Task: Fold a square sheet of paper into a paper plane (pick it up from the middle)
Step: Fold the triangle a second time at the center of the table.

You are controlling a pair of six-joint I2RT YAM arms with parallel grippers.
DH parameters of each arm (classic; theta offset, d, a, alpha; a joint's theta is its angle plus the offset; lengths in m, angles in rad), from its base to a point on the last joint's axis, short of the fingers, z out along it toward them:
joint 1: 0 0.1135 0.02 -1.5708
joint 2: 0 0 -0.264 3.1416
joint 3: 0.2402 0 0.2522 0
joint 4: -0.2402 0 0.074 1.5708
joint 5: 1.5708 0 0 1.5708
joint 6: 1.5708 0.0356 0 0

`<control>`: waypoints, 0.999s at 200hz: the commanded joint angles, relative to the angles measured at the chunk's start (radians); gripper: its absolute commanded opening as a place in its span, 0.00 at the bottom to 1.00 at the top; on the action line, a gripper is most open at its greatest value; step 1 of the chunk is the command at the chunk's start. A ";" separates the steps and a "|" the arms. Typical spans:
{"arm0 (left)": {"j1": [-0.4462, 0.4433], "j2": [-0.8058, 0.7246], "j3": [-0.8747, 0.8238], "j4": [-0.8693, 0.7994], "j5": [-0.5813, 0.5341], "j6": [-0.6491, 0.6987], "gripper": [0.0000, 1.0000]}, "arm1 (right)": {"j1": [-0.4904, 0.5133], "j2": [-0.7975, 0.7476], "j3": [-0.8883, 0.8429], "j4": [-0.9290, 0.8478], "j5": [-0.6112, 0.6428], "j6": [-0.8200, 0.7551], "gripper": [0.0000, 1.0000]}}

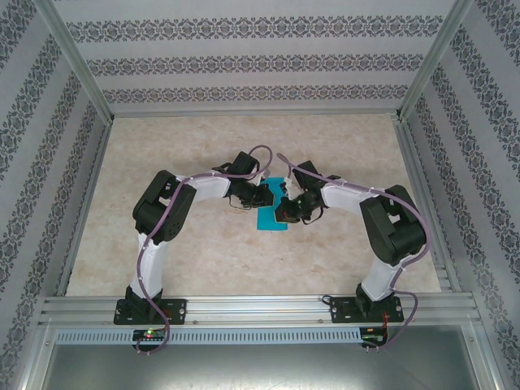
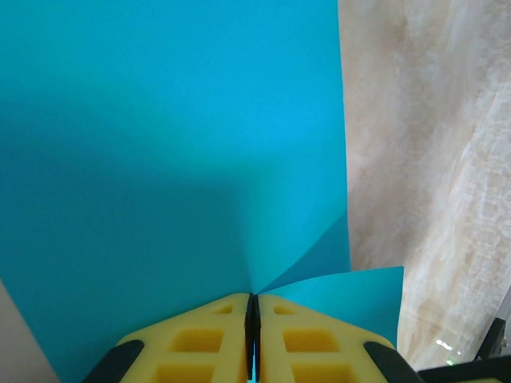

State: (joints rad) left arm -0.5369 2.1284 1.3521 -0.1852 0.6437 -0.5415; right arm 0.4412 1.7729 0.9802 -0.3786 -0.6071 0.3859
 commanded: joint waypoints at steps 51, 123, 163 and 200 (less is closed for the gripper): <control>-0.005 0.089 -0.039 -0.081 -0.096 0.049 0.14 | -0.019 0.056 0.049 -0.038 0.040 -0.056 0.02; -0.005 0.111 -0.025 -0.083 -0.095 0.051 0.14 | -0.038 0.067 0.022 -0.038 0.035 -0.077 0.02; -0.005 0.112 -0.027 -0.086 -0.095 0.055 0.14 | -0.044 0.078 0.023 -0.046 0.044 -0.090 0.02; -0.003 0.114 -0.031 -0.085 -0.098 0.056 0.13 | -0.050 0.080 0.014 -0.044 0.049 -0.093 0.02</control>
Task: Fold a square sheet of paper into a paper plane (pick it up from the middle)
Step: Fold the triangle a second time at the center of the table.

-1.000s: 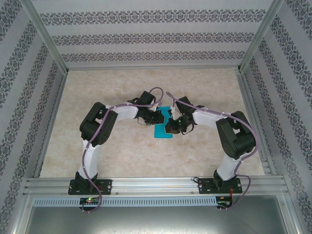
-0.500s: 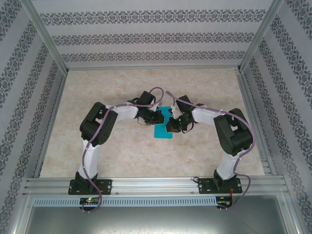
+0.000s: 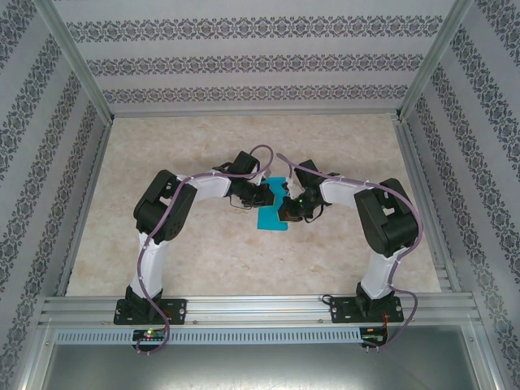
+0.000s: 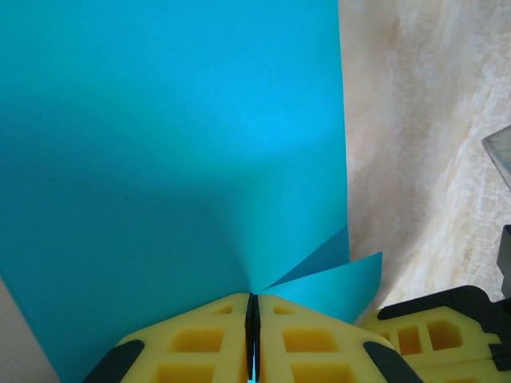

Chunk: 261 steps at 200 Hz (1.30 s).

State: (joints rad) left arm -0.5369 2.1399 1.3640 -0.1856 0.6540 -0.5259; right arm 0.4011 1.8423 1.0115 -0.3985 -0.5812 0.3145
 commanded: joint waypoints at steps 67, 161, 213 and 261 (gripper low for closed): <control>0.001 0.118 -0.040 -0.087 -0.111 0.046 0.13 | -0.020 0.000 -0.036 -0.031 0.031 -0.034 0.02; 0.003 0.130 -0.032 -0.091 -0.112 0.046 0.13 | -0.013 -0.117 -0.032 0.035 -0.092 0.064 0.02; 0.002 0.125 -0.043 -0.078 -0.106 0.039 0.13 | 0.016 -0.031 0.038 0.052 -0.084 0.084 0.02; 0.004 0.127 -0.046 -0.069 -0.097 0.036 0.13 | 0.018 0.042 0.067 0.045 -0.058 0.063 0.02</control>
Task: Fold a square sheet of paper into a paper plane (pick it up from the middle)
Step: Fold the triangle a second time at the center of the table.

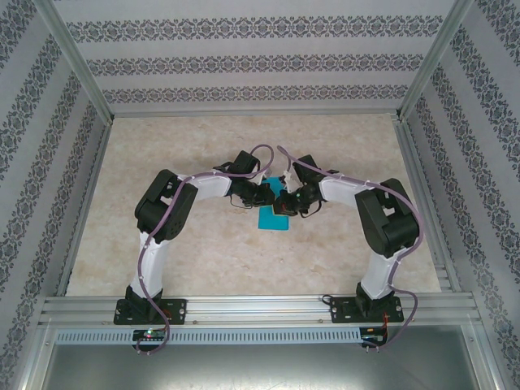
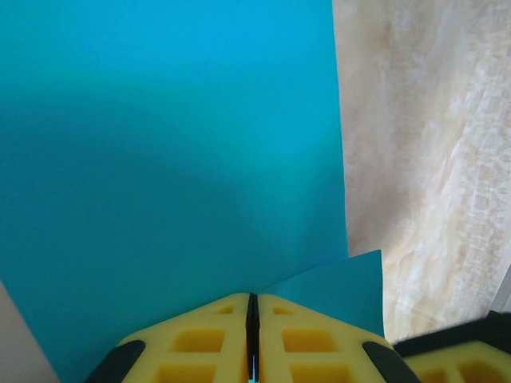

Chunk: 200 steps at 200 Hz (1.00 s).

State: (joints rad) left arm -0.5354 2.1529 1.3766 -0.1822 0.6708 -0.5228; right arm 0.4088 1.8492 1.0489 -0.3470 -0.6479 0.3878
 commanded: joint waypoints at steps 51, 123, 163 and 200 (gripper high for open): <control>0.005 0.114 -0.062 -0.084 -0.117 0.043 0.13 | 0.003 0.074 0.059 -0.090 0.094 -0.090 0.02; 0.009 0.124 -0.063 -0.088 -0.117 0.049 0.13 | -0.004 0.064 0.033 -0.114 0.128 -0.127 0.02; 0.011 0.130 -0.062 -0.095 -0.123 0.055 0.13 | -0.007 0.040 0.004 -0.107 0.104 -0.126 0.02; 0.015 0.137 -0.060 -0.099 -0.124 0.060 0.13 | -0.008 0.025 -0.035 -0.086 0.081 -0.122 0.02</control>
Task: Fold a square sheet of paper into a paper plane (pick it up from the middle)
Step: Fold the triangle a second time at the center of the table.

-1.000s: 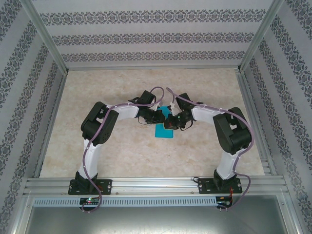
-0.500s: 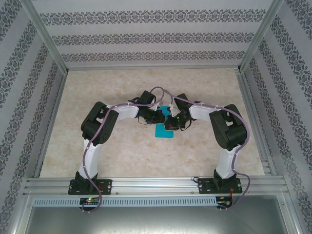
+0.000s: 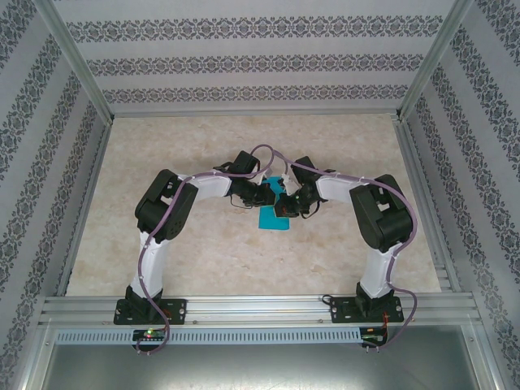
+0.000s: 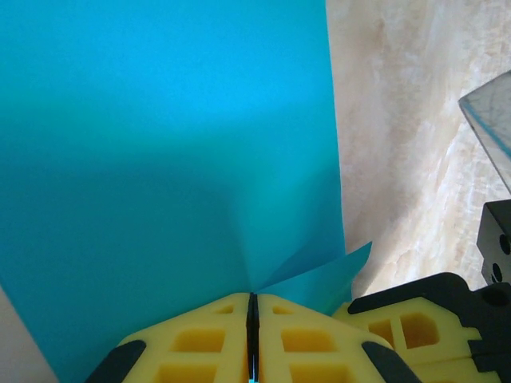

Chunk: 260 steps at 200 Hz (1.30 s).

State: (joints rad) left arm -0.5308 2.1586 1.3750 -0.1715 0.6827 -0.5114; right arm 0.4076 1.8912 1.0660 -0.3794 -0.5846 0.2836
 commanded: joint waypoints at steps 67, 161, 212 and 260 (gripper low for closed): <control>0.015 0.136 -0.051 -0.115 -0.135 0.049 0.13 | -0.016 -0.050 -0.100 -0.044 0.016 -0.023 0.02; 0.024 0.110 0.012 -0.119 -0.103 0.016 0.13 | -0.027 -0.080 -0.144 -0.027 -0.026 -0.023 0.02; 0.024 0.115 0.024 -0.140 -0.111 0.026 0.13 | -0.028 -0.102 -0.160 -0.037 -0.037 -0.035 0.02; 0.024 0.126 0.026 -0.160 -0.127 0.043 0.13 | -0.028 -0.129 -0.185 -0.045 -0.033 -0.040 0.02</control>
State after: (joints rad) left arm -0.5274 2.1853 1.4311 -0.2249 0.7116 -0.5072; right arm 0.3878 1.7893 0.9188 -0.3397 -0.6182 0.2718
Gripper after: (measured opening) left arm 0.131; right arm 0.049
